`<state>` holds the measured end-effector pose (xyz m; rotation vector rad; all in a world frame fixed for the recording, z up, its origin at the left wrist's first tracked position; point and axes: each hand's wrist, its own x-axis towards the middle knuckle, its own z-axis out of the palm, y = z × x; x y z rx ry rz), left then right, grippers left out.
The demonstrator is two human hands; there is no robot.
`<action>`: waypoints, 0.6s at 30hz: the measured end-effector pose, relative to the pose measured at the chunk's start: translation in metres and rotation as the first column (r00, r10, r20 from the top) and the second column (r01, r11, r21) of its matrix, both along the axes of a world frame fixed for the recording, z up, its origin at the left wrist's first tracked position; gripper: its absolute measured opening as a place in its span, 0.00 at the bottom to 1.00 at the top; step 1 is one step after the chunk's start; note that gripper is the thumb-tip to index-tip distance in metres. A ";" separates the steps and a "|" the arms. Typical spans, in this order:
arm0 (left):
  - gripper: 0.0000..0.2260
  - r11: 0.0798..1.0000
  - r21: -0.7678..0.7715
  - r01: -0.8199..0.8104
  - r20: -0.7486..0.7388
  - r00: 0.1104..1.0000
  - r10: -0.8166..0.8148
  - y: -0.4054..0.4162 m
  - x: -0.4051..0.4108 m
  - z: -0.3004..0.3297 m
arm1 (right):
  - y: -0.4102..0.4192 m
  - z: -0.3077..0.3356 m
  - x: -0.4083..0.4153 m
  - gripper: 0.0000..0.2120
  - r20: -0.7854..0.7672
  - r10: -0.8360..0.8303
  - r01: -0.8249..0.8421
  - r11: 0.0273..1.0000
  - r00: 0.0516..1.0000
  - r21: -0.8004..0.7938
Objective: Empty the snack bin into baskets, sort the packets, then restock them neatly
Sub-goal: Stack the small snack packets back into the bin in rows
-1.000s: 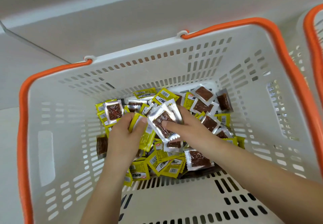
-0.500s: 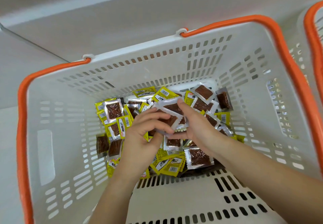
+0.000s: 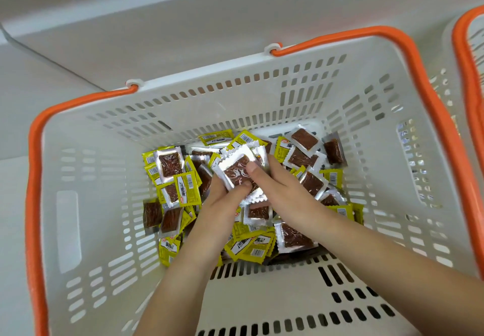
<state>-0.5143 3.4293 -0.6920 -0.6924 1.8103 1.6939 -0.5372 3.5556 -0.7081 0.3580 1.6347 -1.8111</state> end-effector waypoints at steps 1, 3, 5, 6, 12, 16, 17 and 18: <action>0.21 1.000 0.006 -0.019 -0.002 1.000 0.019 0.000 0.000 0.003 | 0.000 0.004 0.000 0.07 -0.031 0.034 -0.034 0.999 0.999 0.004; 0.23 0.998 0.046 -0.049 -0.008 0.999 0.050 -0.003 0.000 0.014 | 0.000 0.016 -0.001 0.22 -0.103 0.105 -0.101 0.994 0.989 0.039; 0.25 0.993 0.098 -0.060 -0.024 0.998 0.063 -0.006 0.000 0.036 | 0.001 0.038 -0.003 0.22 -0.204 0.187 -0.166 0.979 0.961 0.117; 0.26 0.988 0.137 -0.073 -0.041 0.996 0.079 -0.006 -0.002 0.050 | 0.002 0.053 -0.004 0.18 -0.254 0.224 -0.189 0.970 0.941 0.154; 0.22 0.992 0.074 -0.103 -0.476 0.870 0.126 -0.049 -0.006 0.177 | 0.005 0.204 -0.016 0.20 -0.558 0.383 -0.268 0.922 0.736 0.280; 0.15 0.888 -0.093 -0.450 -0.820 0.541 0.187 -0.096 -0.018 0.255 | -0.009 0.303 -0.035 0.22 -0.735 0.390 -0.187 0.919 0.555 0.347; 0.14 0.825 -0.158 -0.543 -0.868 0.474 0.146 -0.107 -0.029 0.267 | -0.015 0.320 -0.046 0.22 -0.762 0.388 -0.146 0.918 0.517 0.369; 0.15 0.754 -0.234 -0.614 -0.898 0.434 0.075 -0.116 -0.043 0.276 | -0.023 0.336 -0.057 0.22 -0.781 0.387 -0.109 0.916 0.490 0.385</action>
